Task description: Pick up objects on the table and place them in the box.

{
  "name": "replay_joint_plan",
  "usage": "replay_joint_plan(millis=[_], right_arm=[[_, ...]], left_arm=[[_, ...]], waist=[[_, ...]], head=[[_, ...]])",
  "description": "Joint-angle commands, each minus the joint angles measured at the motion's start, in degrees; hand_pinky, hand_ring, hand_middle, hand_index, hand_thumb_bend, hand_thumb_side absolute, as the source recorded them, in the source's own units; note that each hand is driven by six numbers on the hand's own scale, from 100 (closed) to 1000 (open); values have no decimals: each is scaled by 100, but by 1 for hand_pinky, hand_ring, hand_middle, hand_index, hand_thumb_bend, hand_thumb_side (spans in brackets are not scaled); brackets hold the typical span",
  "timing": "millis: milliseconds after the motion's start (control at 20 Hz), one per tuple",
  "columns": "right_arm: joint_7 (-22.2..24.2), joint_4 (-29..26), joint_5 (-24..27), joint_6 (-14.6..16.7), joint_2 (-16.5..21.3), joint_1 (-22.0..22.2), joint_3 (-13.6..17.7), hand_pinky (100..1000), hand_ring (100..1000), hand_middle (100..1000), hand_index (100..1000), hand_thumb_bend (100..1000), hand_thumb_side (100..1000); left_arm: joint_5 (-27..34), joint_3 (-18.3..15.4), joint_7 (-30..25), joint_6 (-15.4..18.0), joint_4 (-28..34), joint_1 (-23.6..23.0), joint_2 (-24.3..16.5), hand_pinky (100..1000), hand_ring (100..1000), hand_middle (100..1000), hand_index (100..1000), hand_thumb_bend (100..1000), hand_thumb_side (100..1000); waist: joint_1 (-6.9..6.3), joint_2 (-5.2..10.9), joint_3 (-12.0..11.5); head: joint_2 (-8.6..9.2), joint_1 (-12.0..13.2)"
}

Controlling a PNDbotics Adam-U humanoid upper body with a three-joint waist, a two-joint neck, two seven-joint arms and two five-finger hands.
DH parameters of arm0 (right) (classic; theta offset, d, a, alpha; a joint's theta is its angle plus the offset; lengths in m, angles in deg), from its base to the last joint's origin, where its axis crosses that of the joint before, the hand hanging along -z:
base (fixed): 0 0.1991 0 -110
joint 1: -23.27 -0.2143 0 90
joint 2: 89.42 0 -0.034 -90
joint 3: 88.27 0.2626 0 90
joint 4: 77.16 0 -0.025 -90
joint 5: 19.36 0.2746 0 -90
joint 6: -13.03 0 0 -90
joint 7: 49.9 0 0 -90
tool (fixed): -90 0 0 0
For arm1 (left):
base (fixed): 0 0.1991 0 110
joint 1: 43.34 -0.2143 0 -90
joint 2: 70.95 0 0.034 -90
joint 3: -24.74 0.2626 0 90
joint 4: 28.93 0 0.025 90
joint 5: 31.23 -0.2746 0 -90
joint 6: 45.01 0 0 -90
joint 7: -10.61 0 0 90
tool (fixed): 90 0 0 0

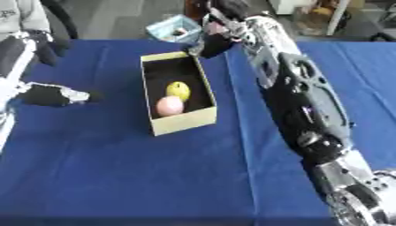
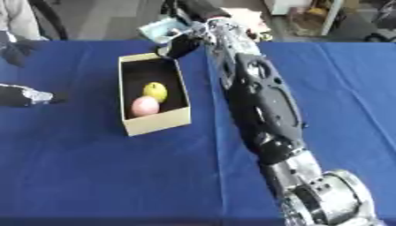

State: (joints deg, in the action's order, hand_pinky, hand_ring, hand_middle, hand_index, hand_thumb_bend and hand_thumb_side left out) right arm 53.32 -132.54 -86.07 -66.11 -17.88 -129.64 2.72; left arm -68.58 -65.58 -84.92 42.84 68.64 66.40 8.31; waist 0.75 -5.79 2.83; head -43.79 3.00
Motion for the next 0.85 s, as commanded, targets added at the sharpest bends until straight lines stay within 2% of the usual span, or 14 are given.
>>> replay_joint_plan(millis=[50,500,850], right_arm=[[-94,-424,374,-44,373,46,2,737,655,676,836,466,455],[-139,-1131,972,-260,774,748,121,728,638,656,829,440,458],[-128,-1348,1222,-366,908,1016,173,725,632,649,826,432,461]], left_arm=[[34,-99,35,5,105,19,-178,553,475,526,691,1000,459],[61,-122,48,31,136,-103,-174,552,474,526,691,1000,457],[71,-134,49,39,118,-179,-170,552,473,526,691,1000,457]], waist=[[-28,65,26],[-55,74,90],[-55,76,113]], head=[[-32,44],[-33,64],[-33,55]])
